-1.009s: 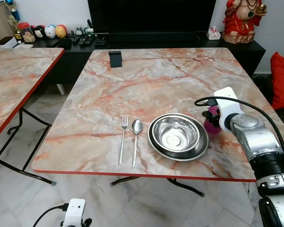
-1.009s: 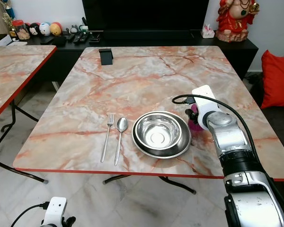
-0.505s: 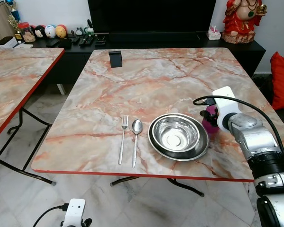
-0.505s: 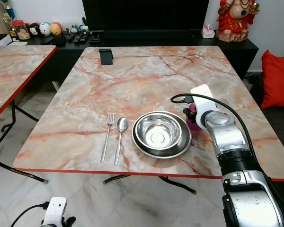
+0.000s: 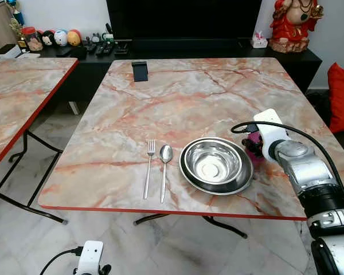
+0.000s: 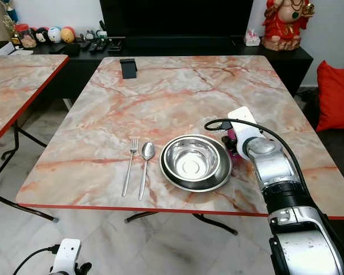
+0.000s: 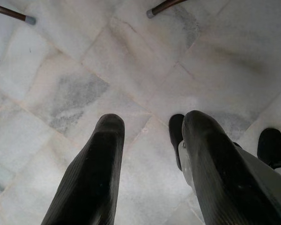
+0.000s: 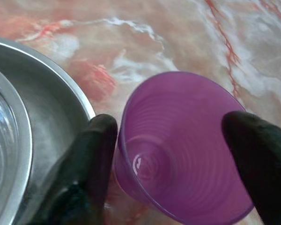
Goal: Setting the table
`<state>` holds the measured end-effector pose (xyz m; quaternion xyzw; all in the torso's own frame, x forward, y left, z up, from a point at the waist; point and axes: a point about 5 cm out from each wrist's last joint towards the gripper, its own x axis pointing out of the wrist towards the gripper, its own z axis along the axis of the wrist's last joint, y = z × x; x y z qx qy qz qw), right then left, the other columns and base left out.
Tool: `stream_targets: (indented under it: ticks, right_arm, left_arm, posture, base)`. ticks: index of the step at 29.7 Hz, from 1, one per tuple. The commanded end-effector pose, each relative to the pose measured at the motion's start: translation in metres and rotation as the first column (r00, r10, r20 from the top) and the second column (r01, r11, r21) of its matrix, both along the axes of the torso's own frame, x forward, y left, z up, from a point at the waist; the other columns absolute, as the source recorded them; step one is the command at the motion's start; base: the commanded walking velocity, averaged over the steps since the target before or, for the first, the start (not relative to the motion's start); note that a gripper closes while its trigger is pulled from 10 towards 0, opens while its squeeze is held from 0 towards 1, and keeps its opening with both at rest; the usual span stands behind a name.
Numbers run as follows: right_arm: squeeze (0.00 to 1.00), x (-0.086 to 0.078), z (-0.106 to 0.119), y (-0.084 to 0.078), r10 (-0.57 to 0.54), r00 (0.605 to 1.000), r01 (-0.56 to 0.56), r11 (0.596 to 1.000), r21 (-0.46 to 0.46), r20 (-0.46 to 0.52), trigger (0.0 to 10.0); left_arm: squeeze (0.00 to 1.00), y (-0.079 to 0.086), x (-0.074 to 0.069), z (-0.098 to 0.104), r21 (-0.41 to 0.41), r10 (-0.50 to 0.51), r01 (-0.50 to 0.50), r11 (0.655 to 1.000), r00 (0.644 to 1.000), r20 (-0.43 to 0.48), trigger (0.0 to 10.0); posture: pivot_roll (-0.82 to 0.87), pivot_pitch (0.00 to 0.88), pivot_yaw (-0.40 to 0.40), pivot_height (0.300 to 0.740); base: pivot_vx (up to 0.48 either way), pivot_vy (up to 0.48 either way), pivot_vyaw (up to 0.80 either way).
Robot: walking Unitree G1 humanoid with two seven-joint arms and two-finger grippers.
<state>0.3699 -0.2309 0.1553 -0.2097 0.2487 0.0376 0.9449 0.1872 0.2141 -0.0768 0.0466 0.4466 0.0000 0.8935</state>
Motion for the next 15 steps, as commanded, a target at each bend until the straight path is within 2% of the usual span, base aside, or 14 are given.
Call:
stream_targets:
  ticks: [1,14,15]
  right_arm:
    - [1.00,0.0029,0.0071,-0.0029,-0.018,1.000,0.018,1.000,-0.004,0.021,10.0]
    - [1.00,0.0055,0.0112,-0.0009,-0.022,0.999,0.022,1.000,0.018,0.047,10.0]
    - [0.74,0.0060,0.0127,-0.0005,-0.021,0.998,0.020,1.000,0.017,0.053,10.0]
  left_arm:
    - [0.00,0.0015,-0.0066,-0.0034,0.008,-0.001,0.002,1.000,0.999,-0.036,10.0]
    - [0.00,0.0017,-0.0067,-0.0034,0.009,0.001,0.000,1.000,0.999,-0.035,10.0]
    - [0.00,0.0017,-0.0067,-0.0034,0.009,0.001,-0.001,1.000,0.999,-0.034,10.0]
  posture:
    - [-0.07,0.000,0.027,0.740]
    - [-0.07,0.000,0.027,0.740]
    - [-0.07,0.000,0.027,0.740]
  base:
    - [0.000,0.000,0.00]
    - [0.000,0.000,0.00]
    - [0.000,0.000,0.00]
